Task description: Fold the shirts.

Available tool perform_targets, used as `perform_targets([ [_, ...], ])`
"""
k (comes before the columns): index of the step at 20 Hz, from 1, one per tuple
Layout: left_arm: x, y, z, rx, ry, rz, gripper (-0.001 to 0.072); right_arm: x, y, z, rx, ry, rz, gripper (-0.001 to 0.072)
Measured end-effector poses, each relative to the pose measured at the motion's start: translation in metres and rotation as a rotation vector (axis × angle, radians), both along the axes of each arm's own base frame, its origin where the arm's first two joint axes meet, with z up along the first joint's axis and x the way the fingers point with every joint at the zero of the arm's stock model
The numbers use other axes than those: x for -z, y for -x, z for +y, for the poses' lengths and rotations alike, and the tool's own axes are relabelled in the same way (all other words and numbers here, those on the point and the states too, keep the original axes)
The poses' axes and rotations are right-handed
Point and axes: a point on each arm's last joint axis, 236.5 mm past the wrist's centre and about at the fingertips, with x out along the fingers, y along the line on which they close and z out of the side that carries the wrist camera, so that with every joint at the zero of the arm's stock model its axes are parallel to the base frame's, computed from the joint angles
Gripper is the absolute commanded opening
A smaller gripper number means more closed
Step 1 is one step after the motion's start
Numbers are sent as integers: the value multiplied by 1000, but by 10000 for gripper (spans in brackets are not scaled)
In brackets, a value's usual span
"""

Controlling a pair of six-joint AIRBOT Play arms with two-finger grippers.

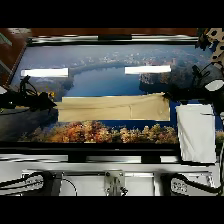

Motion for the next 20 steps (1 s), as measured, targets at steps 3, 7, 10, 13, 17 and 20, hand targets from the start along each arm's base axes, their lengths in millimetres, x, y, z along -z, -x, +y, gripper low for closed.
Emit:
perform_targets([
  [3, 7, -26, -10, 0, -4, -18, 35, 14, -17, 2, 6, -7, 14, 65],
  [7, 35, -33, -19, 12, 7, 40, 35, 41, -29, 9, 4, 4, 43, 72],
  [10, 50, -29, -21, 30, 5, 87, 34, 57, -33, 9, 3, 22, 57, 72],
  [13, 58, -26, -15, 13, -10, 124, 75, 65, -33, 4, 2, 47, 70, 73],
  [17, 62, -24, -13, -6, -15, 149, 613, 68, -33, 3, 4, 53, 72, 460],
  [20, 54, -27, -13, -6, -14, 146, 609, 61, -32, 8, -22, 45, 57, 466],
])
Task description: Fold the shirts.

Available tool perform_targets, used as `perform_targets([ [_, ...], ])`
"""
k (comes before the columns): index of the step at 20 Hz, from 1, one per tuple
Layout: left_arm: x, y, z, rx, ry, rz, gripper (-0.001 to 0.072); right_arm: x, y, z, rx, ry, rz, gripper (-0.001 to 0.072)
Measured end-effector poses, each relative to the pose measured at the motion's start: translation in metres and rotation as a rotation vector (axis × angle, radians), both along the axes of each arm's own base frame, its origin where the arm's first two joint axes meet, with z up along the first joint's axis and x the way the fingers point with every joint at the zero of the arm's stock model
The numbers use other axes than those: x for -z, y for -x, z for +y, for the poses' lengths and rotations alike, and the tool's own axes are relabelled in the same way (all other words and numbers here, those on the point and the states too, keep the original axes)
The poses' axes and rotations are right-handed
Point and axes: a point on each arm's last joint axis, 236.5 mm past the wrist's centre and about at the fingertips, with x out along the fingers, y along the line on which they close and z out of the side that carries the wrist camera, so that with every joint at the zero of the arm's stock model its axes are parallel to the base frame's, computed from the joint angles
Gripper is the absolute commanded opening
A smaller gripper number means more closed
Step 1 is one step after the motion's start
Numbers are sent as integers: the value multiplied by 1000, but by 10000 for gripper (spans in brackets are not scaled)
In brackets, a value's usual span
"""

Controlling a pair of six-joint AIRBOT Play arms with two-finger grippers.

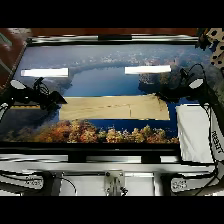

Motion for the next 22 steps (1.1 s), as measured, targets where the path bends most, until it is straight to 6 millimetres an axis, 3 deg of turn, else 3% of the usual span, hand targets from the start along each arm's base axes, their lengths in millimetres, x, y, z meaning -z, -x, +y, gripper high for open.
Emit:
perform_targets([
  [1, -6, -3, 0, 13, -1, -14, 609, -5, 1, -1, -11, 4, -10, 621],
  [2, -14, -7, 0, 26, -4, -31, 607, -9, 2, -4, -19, 22, -18, 693],
  [5, -48, -22, -1, 57, -21, -120, 606, -11, 17, -22, -61, 126, 9, 696],
  [7, -71, -31, -3, 72, -32, -180, 606, -2, 31, -35, -91, 188, 65, 696],
  [10, -98, -40, -8, 92, -46, -248, 606, 16, 49, -39, -136, 202, 153, 696],
  [19, -113, -36, -27, 151, -43, -269, 605, 57, 66, -33, -139, 98, 295, 684],
  [20, -113, -36, -29, 155, -43, -270, 604, 60, 67, -29, -137, 74, 307, 590],
  [22, -113, -35, -32, 163, -41, -269, 602, 65, 67, -17, -143, 19, 313, 205],
])
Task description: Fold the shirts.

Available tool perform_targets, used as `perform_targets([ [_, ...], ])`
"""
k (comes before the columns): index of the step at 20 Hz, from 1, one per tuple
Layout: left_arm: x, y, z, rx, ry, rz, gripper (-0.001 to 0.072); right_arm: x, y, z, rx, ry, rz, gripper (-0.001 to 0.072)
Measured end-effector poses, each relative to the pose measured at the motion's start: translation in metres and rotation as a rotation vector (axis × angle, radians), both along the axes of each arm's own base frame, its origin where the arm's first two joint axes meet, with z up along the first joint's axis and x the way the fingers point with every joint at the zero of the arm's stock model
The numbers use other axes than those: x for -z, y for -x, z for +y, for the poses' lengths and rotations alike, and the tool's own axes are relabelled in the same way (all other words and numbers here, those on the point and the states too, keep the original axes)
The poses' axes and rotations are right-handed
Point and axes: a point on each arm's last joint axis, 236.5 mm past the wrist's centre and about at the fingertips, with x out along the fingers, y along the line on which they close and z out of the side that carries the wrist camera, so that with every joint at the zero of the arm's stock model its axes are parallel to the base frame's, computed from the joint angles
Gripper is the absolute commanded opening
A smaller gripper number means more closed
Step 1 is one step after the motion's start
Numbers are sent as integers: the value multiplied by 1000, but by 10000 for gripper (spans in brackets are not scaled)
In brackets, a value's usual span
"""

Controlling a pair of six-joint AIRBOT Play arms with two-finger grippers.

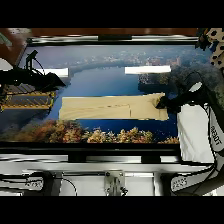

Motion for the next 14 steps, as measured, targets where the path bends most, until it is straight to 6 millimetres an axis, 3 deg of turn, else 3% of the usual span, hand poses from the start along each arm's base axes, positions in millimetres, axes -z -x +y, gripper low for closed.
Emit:
perform_targets([
  [1, 0, 0, -1, 3, 0, 0, 602, 1, 0, 5, -3, -23, 0, 66],
  [3, 0, 1, -3, 6, 0, 0, 575, -3, -3, 9, -10, -51, -20, 65],
  [4, 0, 1, -4, 8, 0, 1, 442, -8, -5, 10, -12, -63, -39, 65],
  [5, 0, 1, -5, 11, 1, 1, 367, -18, -10, 12, -9, -78, -67, 65],
  [7, -1, 2, -14, 25, 11, 0, 364, -39, -15, 13, -10, -88, -123, 65],
  [8, -2, 3, -21, 35, 20, -1, 296, -53, -18, 14, -5, -92, -156, 65],
  [11, 0, 4, -57, 87, 58, -3, 41, -88, -18, 16, 7, -97, -218, 65],
  [14, 11, 9, -109, 163, 85, 1, 36, -116, -11, 19, 12, -103, -243, 65],
])
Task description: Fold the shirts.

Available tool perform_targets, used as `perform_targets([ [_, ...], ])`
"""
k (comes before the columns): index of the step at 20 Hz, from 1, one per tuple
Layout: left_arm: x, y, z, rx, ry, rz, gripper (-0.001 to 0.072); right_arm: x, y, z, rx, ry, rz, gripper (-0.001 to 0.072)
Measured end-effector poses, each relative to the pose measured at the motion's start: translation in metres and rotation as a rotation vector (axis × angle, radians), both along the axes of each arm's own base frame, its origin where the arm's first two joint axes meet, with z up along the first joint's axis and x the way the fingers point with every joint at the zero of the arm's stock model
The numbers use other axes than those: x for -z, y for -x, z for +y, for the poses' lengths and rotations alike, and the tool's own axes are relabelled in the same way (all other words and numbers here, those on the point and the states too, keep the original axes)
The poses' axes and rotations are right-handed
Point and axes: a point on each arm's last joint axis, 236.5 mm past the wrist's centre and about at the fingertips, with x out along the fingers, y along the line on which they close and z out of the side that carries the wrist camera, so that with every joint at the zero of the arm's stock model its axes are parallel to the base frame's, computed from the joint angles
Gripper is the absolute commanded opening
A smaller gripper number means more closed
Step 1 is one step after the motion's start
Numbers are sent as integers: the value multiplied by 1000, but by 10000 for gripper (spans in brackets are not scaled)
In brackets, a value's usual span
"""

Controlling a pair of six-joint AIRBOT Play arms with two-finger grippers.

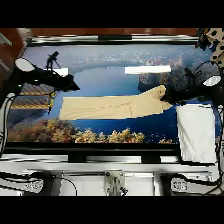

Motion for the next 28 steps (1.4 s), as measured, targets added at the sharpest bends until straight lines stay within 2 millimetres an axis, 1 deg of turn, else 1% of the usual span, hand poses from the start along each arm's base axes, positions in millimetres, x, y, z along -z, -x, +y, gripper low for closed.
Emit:
perform_targets([
  [4, 30, 17, -81, 100, 13, 20, 36, -30, 18, 8, -14, -14, -2, 65],
  [7, 51, 35, -132, 143, 27, 52, 36, -52, 31, 12, -16, -20, -9, 65],
  [10, 72, 61, -178, 193, 46, 95, 36, -72, 40, 15, -10, -19, -35, 65],
  [12, 84, 76, -202, 215, 61, 119, 36, -85, 45, 17, -2, -18, -53, 65],
  [14, 92, 83, -220, 208, 81, 132, 36, -98, 51, 19, 4, -21, -73, 65],
  [17, 95, 93, -249, 182, 142, 157, 35, -116, 60, 24, 6, -31, -107, 65],
  [18, 94, 93, -256, 169, 160, 158, 35, -123, 62, 26, 6, -33, -122, 65],
  [19, 91, 90, -262, 150, 181, 149, 35, -128, 64, 27, 4, -35, -135, 65],
  [21, 81, 81, -268, 123, 211, 126, 33, -135, 69, 30, 2, -40, -148, 65],
  [22, 74, 74, -266, 110, 222, 110, 33, -137, 70, 30, 1, -40, -153, 65],
  [23, 65, 65, -260, 95, 227, 83, 33, -139, 70, 31, 1, -41, -157, 65],
  [24, 56, 56, -251, 88, 221, 53, 32, -140, 70, 33, -2, -42, -164, 65],
  [26, 35, 42, -224, 94, 177, -11, 33, -143, 69, 44, -24, -46, -182, 65],
  [28, 7, 25, -182, 78, 95, -101, 32, -141, 61, 64, -62, -51, -204, 65],
])
